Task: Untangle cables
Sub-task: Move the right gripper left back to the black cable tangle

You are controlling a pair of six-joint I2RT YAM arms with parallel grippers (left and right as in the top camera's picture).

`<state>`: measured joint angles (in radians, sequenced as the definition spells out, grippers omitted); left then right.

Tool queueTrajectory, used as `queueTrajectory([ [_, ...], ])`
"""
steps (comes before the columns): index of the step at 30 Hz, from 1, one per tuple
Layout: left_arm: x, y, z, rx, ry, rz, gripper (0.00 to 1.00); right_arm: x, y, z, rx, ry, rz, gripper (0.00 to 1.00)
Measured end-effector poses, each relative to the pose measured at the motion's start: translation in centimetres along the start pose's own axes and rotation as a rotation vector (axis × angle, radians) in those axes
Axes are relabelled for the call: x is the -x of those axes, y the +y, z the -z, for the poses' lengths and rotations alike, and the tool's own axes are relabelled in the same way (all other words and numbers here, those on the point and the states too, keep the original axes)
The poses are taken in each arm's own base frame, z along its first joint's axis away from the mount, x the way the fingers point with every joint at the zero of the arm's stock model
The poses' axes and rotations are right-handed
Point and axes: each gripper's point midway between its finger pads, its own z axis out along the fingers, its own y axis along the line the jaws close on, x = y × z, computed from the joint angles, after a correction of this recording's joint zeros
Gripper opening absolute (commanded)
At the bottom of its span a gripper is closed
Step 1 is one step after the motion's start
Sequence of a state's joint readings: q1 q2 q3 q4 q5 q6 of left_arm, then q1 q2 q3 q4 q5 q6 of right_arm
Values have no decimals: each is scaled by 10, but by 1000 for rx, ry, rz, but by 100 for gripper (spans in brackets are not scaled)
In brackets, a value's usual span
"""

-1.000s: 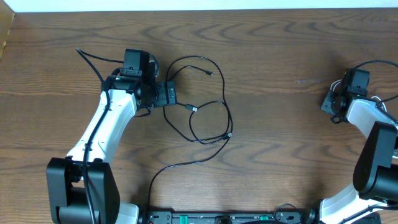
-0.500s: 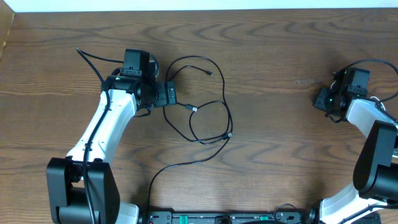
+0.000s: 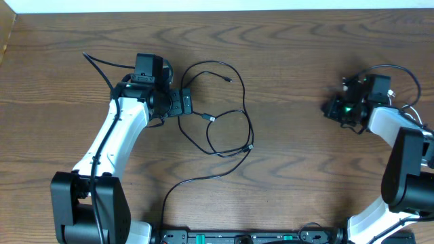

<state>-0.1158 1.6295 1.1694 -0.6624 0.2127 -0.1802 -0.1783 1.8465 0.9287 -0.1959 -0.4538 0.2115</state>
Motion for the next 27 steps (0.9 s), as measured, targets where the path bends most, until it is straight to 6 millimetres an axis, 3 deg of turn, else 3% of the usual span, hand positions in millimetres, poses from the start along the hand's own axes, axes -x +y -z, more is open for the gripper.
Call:
queueTrajectory([
  [14, 0, 0, 0, 0, 0, 0, 98, -27, 70, -23, 105, 65, 163, 9],
  [21, 0, 0, 0, 0, 0, 0, 98, -45, 105, -32, 154, 94, 250, 2],
  [27, 0, 0, 0, 0, 0, 0, 98, -65, 137, -39, 197, 122, 333, 13],
])
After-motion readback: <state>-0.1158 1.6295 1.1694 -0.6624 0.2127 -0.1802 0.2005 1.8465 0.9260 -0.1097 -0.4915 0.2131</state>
